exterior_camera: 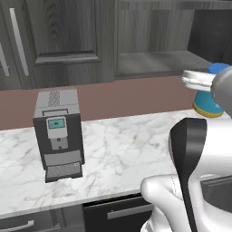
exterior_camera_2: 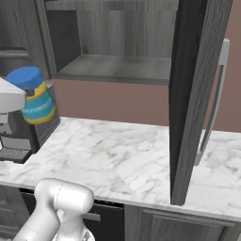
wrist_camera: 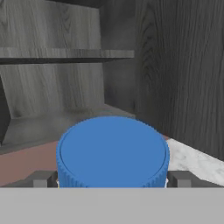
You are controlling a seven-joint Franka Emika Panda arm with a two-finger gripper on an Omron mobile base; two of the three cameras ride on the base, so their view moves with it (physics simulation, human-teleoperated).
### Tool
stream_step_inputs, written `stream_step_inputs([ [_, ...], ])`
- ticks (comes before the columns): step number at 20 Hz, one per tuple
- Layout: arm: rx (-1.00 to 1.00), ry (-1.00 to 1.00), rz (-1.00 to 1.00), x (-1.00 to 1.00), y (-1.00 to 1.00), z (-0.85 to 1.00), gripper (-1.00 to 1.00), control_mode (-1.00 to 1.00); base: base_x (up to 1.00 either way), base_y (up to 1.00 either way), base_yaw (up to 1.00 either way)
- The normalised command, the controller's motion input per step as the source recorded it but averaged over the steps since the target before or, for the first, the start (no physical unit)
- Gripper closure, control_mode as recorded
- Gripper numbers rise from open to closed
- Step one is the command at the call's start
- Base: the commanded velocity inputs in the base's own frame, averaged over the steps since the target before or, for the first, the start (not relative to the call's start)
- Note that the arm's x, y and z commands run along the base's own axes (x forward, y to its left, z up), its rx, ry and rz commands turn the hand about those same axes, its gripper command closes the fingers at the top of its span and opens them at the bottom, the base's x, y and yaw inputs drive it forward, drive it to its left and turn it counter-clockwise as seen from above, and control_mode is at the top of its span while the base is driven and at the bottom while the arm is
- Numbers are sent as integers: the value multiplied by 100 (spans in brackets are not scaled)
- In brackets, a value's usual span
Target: Move the mustard and mayonnaise from the cabinet to the dining counter.
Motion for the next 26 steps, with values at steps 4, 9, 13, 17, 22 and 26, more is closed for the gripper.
stream_step_inputs([
  [4, 0, 6, 0, -36, 0, -17, 100, -100, 0, 0, 0],
  [9, 0, 8, 0, -14, 0, -12, 100, -100, 0, 0, 0],
  [13, 0, 0, 0, -12, 0, -3, 100, 100, -72, 0, 0],
  [17, 0, 0, 0, 0, 0, 0, 100, 100, -100, 0, -1],
  [22, 0, 0, 0, 0, 0, 0, 100, 100, -78, 4, -25],
  [26, 0, 0, 0, 0, 0, 0, 100, 100, -20, 18, -75],
])
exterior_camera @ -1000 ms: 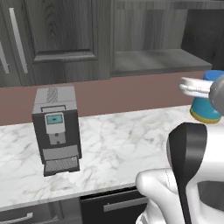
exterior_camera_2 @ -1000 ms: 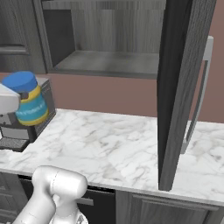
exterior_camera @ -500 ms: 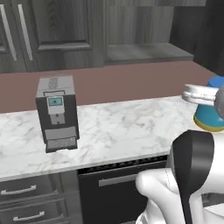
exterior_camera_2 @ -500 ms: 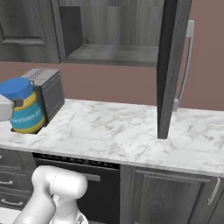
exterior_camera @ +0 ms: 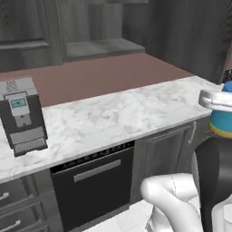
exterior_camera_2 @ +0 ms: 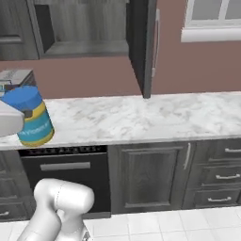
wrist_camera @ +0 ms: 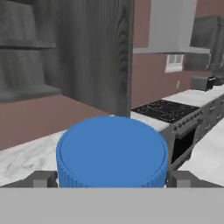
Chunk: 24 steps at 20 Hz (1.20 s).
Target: Move the mustard and mayonnaise from the cabinet to the dining counter.
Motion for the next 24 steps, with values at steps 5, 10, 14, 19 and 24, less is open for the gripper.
stream_step_inputs([
  [5, 0, 0, 0, 0, 0, 0, 100, 100, -10, 2, -88],
  [10, 0, 0, 0, 0, 0, 0, 100, 100, -14, 0, -90],
  [14, 0, 0, 0, 0, 0, 0, 100, 100, -15, -1, -88],
  [19, 0, 0, 0, 0, 0, 0, 100, 100, -10, -9, -86],
  [24, 0, 0, 0, 0, 0, 0, 100, 100, -5, -16, -82],
])
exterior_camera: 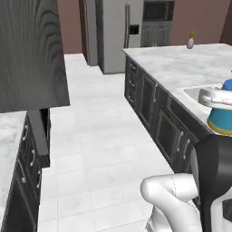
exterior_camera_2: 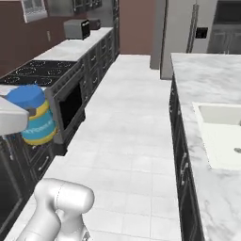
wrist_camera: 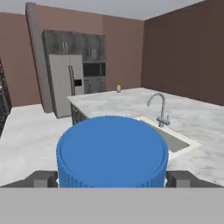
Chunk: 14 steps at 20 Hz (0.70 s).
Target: Move the mustard and mayonnaise from the cabinet to the dining counter.
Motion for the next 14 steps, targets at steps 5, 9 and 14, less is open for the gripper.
stream_step_inputs([
  [5, 0, 0, 0, 0, 0, 0, 100, 100, -3, -21, -78],
  [9, 0, 0, 0, 0, 0, 0, 100, 100, -2, -18, -75],
  [14, 0, 0, 0, 0, 0, 0, 100, 100, -3, -19, -71],
])
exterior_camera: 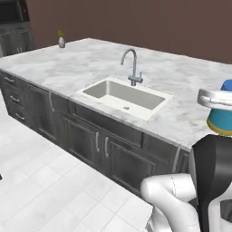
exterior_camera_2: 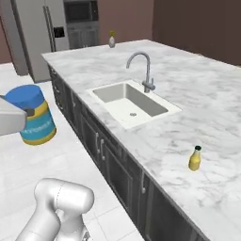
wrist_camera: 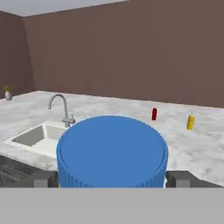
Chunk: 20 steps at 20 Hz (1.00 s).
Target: Move the mustard and mayonnaise from the cabinet to the dining counter.
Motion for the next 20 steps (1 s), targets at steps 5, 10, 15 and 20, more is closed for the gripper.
stream_step_inputs([
  [5, 0, 0, 0, 0, 0, 0, 100, 100, 0, -22, -65],
  [10, 0, 0, 0, 0, 0, 0, 100, 100, 0, -35, -56],
  [15, 0, 0, 0, 0, 0, 0, 100, 100, 18, -36, -33],
  [20, 0, 0, 0, 0, 0, 0, 100, 100, 50, -39, -22],
])
